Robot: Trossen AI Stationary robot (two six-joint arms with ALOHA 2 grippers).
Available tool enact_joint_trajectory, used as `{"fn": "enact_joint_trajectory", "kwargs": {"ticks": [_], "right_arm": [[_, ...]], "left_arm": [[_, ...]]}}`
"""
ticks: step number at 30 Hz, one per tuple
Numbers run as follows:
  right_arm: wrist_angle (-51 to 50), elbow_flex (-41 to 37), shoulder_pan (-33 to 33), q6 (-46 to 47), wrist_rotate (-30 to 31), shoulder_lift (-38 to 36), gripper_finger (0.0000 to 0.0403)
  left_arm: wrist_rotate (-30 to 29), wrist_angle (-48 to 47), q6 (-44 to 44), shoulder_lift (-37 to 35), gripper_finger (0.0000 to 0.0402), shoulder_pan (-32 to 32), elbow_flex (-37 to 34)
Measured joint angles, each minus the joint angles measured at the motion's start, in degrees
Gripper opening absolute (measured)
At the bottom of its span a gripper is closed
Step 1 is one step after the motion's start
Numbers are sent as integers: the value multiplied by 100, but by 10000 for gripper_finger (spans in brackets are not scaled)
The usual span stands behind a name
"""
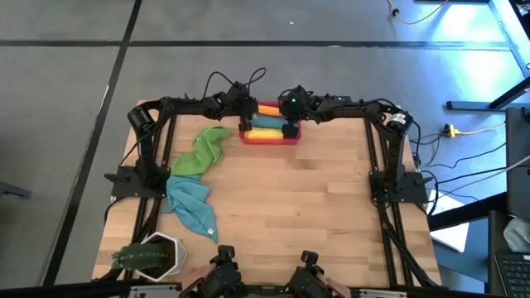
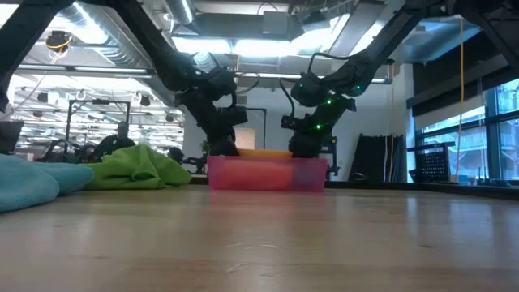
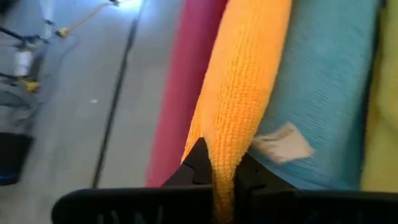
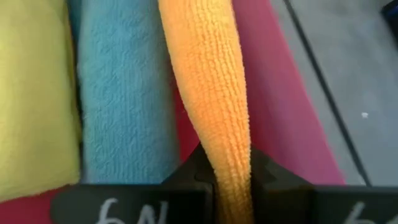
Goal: Roll microfiber towels into tight, uniform cylinder then place into a basket
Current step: Put the orange microfiber cloth into the red bin, then roll the green microfiber cloth
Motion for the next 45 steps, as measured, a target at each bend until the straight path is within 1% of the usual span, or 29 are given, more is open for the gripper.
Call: {"fn": "enact_joint_trajectory", "kwargs": {"ticks": [2,5,7,9,12,16,19,21,23,27,33,35,37,40,43,45], "right_arm": [[-68,-8,-3,20,-132,2,27],[-155,-7,-5,115,-178,4,27],[-242,-7,-6,129,-193,4,35],[-271,-7,-6,139,-193,4,62],[-346,-12,-12,266,-76,2,118],[-367,-9,-7,288,58,0,187],[-502,14,-3,289,135,-4,221],[-757,130,-6,303,135,-2,233],[-1071,298,-5,313,149,-2,238],[-1664,781,-5,444,148,2,235],[-2395,1409,75,587,157,2,226],[-2827,1643,127,645,401,-5,224],[-3191,1799,189,727,586,-91,220],[-3332,1851,323,828,612,-455,210],[-3347,1730,509,978,341,-977,196],[-3316,1581,636,1118,153,-1374,185]], "left_arm": [[50,-21,-66,107,0,0,-1],[148,5,-212,223,7,0,4],[197,3,-251,246,16,-2,3],[182,-9,-254,246,28,-13,2],[4,-127,-292,201,48,-13,-19],[4,-193,-375,101,83,-16,-14],[4,-334,-415,-78,112,-22,-14],[-84,-458,-405,-211,129,-22,-14],[-193,-600,-391,-365,142,-23,-14],[-202,-717,-395,-664,161,-24,-14],[-241,-816,-463,-1002,170,-84,-14],[-403,-848,-666,-1222,170,-115,-14],[-388,-888,-905,-1542,169,-174,-14],[97,-1041,-1221,-2174,165,-302,-14],[615,-1131,-1596,-2921,162,-510,-10],[856,-1276,-1853,-3434,161,-662,-8]]}}
